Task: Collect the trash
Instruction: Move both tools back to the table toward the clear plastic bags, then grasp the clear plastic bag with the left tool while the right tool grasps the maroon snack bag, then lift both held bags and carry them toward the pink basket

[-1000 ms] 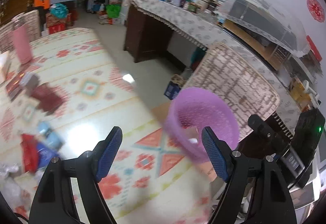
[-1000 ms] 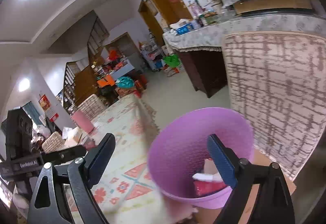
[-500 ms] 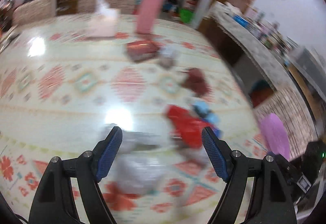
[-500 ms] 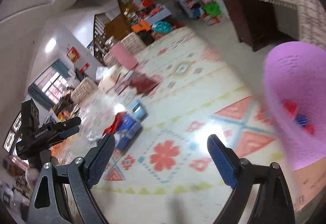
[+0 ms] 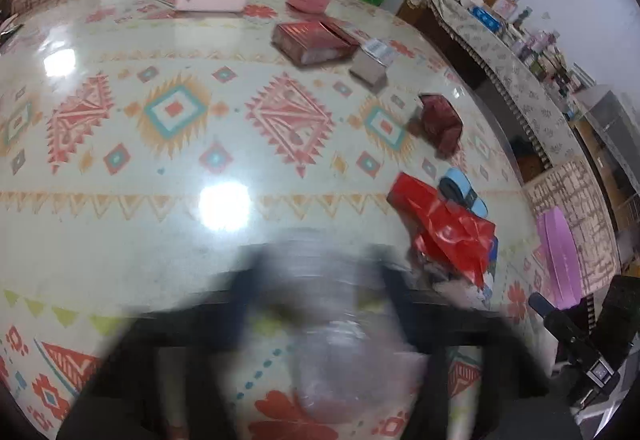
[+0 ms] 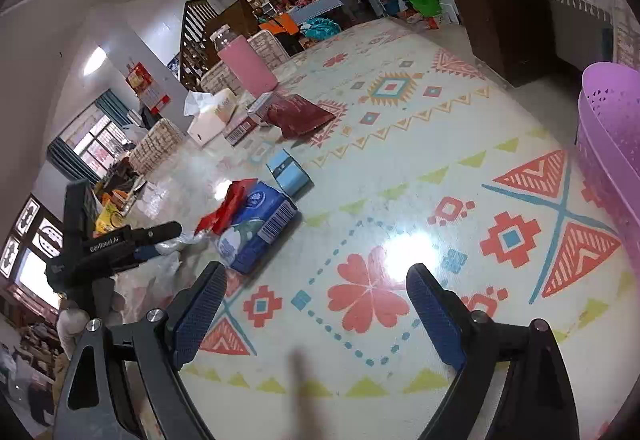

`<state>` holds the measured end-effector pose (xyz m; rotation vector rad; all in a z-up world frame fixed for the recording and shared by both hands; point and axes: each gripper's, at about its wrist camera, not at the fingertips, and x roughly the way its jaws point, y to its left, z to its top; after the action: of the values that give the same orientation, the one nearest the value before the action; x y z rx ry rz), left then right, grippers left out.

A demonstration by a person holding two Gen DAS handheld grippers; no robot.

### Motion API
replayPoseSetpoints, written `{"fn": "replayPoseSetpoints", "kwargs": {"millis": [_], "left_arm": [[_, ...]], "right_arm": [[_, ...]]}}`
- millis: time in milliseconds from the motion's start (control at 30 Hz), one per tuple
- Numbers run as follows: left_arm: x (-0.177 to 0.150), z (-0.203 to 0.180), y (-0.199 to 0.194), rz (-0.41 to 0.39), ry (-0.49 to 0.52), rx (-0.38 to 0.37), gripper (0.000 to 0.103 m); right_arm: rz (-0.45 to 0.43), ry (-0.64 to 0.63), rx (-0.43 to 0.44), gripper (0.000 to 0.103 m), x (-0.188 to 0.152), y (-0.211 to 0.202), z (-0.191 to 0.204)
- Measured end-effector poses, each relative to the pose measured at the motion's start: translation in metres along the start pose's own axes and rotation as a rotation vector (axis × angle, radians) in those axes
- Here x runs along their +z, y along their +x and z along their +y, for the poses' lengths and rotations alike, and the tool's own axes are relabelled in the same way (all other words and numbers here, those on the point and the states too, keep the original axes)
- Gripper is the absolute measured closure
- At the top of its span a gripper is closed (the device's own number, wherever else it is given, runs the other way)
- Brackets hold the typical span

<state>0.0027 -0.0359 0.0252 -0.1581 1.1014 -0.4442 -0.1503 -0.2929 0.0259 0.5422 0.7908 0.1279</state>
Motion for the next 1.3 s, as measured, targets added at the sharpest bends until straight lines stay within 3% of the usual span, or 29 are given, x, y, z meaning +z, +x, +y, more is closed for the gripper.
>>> {"fn": "replayPoseSetpoints", "kwargs": {"millis": [300, 400, 533, 767, 967, 1033, 1100, 1133, 1300], "left_arm": [[0.013, -0.008, -0.017, -0.092, -0.006, -0.036, 0.074], [0.015, 0.001, -0.021, -0.116, -0.025, -0.074, 0.074], [0.015, 0.012, -0.026, -0.127, -0.043, -0.113, 0.074], [0.012, 0.024, -0.028, -0.13, -0.068, -0.158, 0.074], [0.012, 0.025, -0.027, -0.128, -0.074, -0.17, 0.074], [0.013, 0.024, -0.028, -0.131, -0.072, -0.166, 0.074], [0.012, 0.024, -0.029, -0.133, -0.071, -0.165, 0.074], [0.012, 0.024, -0.029, -0.133, -0.071, -0.164, 0.074], [0.011, 0.024, -0.032, -0.148, -0.071, -0.148, 0.074]], "right_arm": [[0.028, -0.044, -0.041, 0.009, 0.0, 0.006, 0.009], [0.05, -0.039, -0.025, 0.009, 0.013, 0.012, 0.014], [0.05, -0.124, -0.07, 0.009, 0.05, 0.031, 0.038], [0.075, -0.311, -0.234, 0.009, 0.121, 0.113, 0.075], [0.108, -0.322, -0.306, 0.009, 0.153, 0.169, 0.072], [0.125, -0.325, -0.325, 0.016, 0.155, 0.184, 0.071], [0.159, -0.329, -0.329, 0.033, 0.155, 0.193, 0.071], [0.166, -0.333, -0.341, 0.048, 0.153, 0.195, 0.072], [0.13, -0.318, -0.325, 0.057, 0.149, 0.176, 0.076]]}}
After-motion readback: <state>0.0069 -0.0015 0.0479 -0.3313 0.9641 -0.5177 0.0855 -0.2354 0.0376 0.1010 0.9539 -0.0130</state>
